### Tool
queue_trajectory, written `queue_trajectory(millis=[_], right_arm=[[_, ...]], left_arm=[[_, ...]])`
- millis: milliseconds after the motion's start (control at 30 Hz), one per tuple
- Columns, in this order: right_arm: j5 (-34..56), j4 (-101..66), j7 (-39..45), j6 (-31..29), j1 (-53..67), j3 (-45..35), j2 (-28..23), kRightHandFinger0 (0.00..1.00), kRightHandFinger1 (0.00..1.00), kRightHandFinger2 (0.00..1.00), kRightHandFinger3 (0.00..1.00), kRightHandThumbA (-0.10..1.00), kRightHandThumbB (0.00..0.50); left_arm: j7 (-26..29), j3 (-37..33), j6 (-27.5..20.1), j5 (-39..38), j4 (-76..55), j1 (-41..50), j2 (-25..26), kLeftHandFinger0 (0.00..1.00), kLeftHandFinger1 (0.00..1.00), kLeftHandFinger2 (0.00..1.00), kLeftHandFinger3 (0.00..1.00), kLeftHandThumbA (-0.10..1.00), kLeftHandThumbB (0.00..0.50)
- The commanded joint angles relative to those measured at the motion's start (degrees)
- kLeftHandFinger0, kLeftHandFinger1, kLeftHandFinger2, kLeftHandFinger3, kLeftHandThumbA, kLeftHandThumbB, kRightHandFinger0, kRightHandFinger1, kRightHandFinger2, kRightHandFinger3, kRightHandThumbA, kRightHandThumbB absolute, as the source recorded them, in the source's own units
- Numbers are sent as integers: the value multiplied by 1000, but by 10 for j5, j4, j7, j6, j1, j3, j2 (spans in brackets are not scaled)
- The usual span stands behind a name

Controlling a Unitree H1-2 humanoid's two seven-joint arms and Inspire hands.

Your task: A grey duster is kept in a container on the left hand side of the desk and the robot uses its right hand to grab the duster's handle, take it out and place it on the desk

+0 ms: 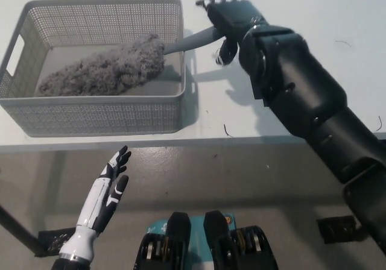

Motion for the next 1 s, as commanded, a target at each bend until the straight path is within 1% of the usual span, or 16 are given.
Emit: queue_trajectory(millis=[0,167,233,400,433,467,567,600,633,667,733,767,967], right_arm=[[-5,13,-16,23,-42,0,1,1000,1000,1000,1000,900,500],[9,4,16,29,-53,-3,1,1000,1000,1000,1000,881,500],[13,3,4,24,-55,-6,2,1000,1000,1000,1000,894,500],[12,1,-19,17,-68,-7,4,1000,1000,1000,1000,931,500],[13,-2,-19,17,-71,-9,4,1000,1000,1000,1000,929,500],[16,0,-28,14,-79,-13,5,1000,1000,1000,1000,905,500],[16,1,-46,18,-93,-20,9,1000,1000,1000,1000,896,500],[16,2,-53,13,-100,-22,9,1000,1000,1000,1000,895,500],[14,3,-56,10,-111,-20,9,1000,1000,1000,1000,918,500],[13,3,-55,9,-121,-19,11,1000,1000,1000,1000,920,500],[15,1,-50,12,-127,-19,12,1000,1000,1000,1000,901,500],[17,5,-45,18,-136,-19,19,1000,1000,1000,1000,865,500],[23,52,-54,12,-134,-11,35,1000,1000,1000,1000,857,500]], left_arm=[[-5,-5,-31,-2,-3,-14,10,1000,1000,1000,1000,965,48],[-4,-9,-28,-1,-5,-14,11,1000,1000,1000,1000,951,47],[-7,-10,-27,-6,-3,-15,12,1000,1000,1000,1000,944,59],[-10,-12,-21,-7,-6,-12,13,1000,1000,1000,1000,937,62],[-11,-13,-23,-8,-6,-11,13,1000,1000,1000,1000,934,55],[-11,-13,-23,-6,-6,-11,13,1000,1000,1000,1000,934,56],[-13,-14,-22,-6,-8,-9,12,1000,1000,1000,1000,935,59],[-13,-14,-15,-8,-10,-8,11,1000,1000,1000,1000,935,79],[-14,-14,-14,-10,-11,-7,10,1000,1000,1000,1000,931,72],[-15,-15,-21,-10,-10,-8,11,1000,1000,1000,1000,926,53],[-18,-16,-23,-14,-8,-9,11,1000,1000,1000,1000,913,44],[-20,-17,-19,-16,-11,-11,11,1000,1000,1000,1000,905,51],[-22,-21,-20,-5,-10,-14,13,1000,1000,1000,1000,905,50]])
